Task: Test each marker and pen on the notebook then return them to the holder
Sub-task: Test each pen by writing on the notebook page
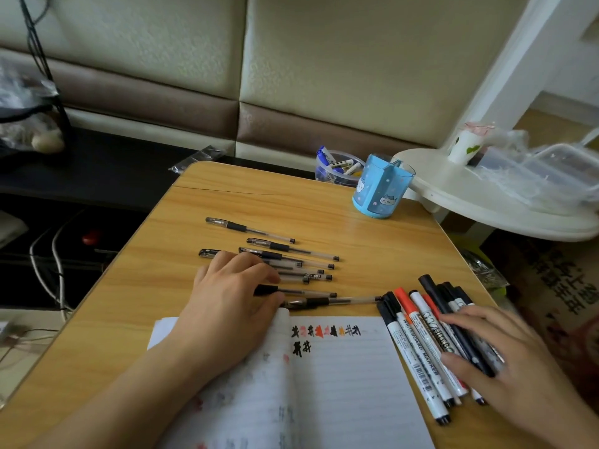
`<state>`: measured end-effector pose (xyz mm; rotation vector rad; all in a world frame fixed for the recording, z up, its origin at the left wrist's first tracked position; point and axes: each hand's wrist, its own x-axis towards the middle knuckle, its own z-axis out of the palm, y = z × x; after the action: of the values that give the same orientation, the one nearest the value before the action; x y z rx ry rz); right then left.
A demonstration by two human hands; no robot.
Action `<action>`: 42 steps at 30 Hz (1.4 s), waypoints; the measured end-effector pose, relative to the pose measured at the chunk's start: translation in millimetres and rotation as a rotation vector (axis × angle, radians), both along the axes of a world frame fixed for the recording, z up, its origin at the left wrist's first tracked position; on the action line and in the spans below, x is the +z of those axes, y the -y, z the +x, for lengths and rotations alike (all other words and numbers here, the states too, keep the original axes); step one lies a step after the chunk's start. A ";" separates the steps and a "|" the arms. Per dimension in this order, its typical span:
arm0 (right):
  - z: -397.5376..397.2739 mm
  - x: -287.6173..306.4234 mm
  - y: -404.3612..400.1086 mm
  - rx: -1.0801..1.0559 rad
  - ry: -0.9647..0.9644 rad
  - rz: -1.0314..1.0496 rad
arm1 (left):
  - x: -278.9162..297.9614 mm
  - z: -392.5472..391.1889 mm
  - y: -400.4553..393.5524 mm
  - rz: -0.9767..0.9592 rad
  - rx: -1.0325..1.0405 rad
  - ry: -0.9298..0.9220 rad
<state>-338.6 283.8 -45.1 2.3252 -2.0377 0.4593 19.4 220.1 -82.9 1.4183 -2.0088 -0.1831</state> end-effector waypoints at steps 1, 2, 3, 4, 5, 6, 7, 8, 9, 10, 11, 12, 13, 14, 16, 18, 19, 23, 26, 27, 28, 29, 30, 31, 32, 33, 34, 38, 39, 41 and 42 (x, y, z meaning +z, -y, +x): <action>1.9 -0.2 1.2 -0.011 0.057 -0.014 | 0.0 -0.4 -0.2 0.002 -0.001 -0.003; 6.5 0.9 2.2 -0.035 0.137 -0.027 | -0.2 -0.6 -0.1 0.002 -0.002 -0.009; 12.3 4.3 4.1 -0.074 0.225 -0.050 | -0.5 -0.4 -0.2 0.001 -0.003 -0.013; 14.2 7.5 7.8 -0.118 0.318 -0.086 | -0.5 -0.3 -0.1 0.000 -0.005 -0.014; 13.6 10.8 12.8 -0.167 0.410 -0.122 | -0.2 -0.1 -0.3 0.003 -0.005 -0.016; 8.7 14.4 19.1 -0.221 0.473 -0.144 | 0.0 0.1 -0.6 0.006 -0.004 -0.017; -0.7 18.0 26.6 -0.269 0.506 -0.155 | 0.1 0.1 -0.7 0.011 -0.002 -0.018; -13.4 20.2 34.6 -0.307 0.500 -0.153 | -0.1 0.0 -0.6 0.014 -0.001 -0.017; -26.1 20.8 41.3 -0.340 0.473 -0.128 | -0.2 0.0 -0.7 0.013 -0.001 -0.016; -37.8 19.2 46.4 -0.377 0.432 -0.081 | -0.5 0.2 -0.6 0.009 -0.002 -0.016; -48.2 15.4 48.8 -0.421 0.382 -0.010 | -0.9 0.2 -0.5 0.006 -0.003 -0.018; -56.3 10.3 49.4 -0.448 0.346 0.048 | -1.3 0.2 -0.3 0.004 -0.004 -0.021; -59.4 6.5 47.7 -0.454 0.327 0.079 | -1.5 0.1 -0.3 0.005 -0.004 -0.021; -58.0 4.2 45.6 -0.454 0.320 0.092 | -1.4 -0.2 -0.1 0.007 -0.002 -0.019; -51.5 1.3 42.7 -0.418 0.322 0.080 | -1.3 -0.7 0.1 0.008 0.004 -0.013; -48.0 -0.5 42.7 -0.379 0.329 0.046 | -1.1 -0.8 0.2 0.008 0.003 -0.016; -46.2 0.0 42.8 -0.372 0.329 0.033 | -1.0 -0.7 0.1 0.011 0.002 -0.018; -49.4 2.6 44.8 -0.411 0.379 0.015 | -0.5 -0.4 -0.3 0.014 -0.005 -0.026; -57.6 5.2 44.0 -0.449 0.442 0.009 | 0.3 -0.9 -0.3 0.017 -0.002 -0.027; -56.4 6.7 43.3 -0.449 0.444 -0.001 | 0.7 -0.9 -0.5 0.020 -0.002 -0.025; -52.5 8.6 42.9 -0.444 0.443 -0.013 | 0.9 -1.0 -0.7 0.023 -0.005 -0.023; -46.3 11.3 43.3 -0.435 0.432 -0.041 | 1.2 -0.9 -1.1 0.025 -0.007 -0.022; -39.6 13.6 44.0 -0.423 0.411 -0.078 | 1.8 -1.0 -1.5 0.029 -0.006 -0.020; -28.9 17.2 43.6 -0.385 0.388 -0.109 | 2.3 -1.1 -1.9 0.033 -0.002 -0.017; -15.1 21.5 43.4 -0.320 0.356 -0.114 | 2.6 -1.3 -2.0 0.035 0.002 -0.014; -0.5 24.8 44.5 -0.234 0.309 -0.093 | 2.8 -1.5 -2.0 0.034 0.005 -0.010; 15.5 27.1 46.8 -0.131 0.260 -0.057 | 2.8 -1.5 -1.9 0.034 0.006 -0.008; 73.1 24.7 65.5 0.175 0.044 0.103 | 3.7 -1.1 -2.5 0.047 -0.003 -0.023; 83.5 22.1 70.2 0.200 -0.016 0.138 | 4.2 -1.1 -2.9 0.045 -0.004 -0.035; 97.8 17.9 78.6 0.214 -0.080 0.193 | 5.3 -2.0 -3.1 0.035 -0.004 -0.049; 102.6 17.2 81.8 0.219 -0.085 0.202 | 5.9 -2.5 -3.0 0.030 -0.005 -0.052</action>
<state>-235.9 201.9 -27.9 2.6489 -1.8801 0.1600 16.9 223.2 -76.9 1.4129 -1.9750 -0.2510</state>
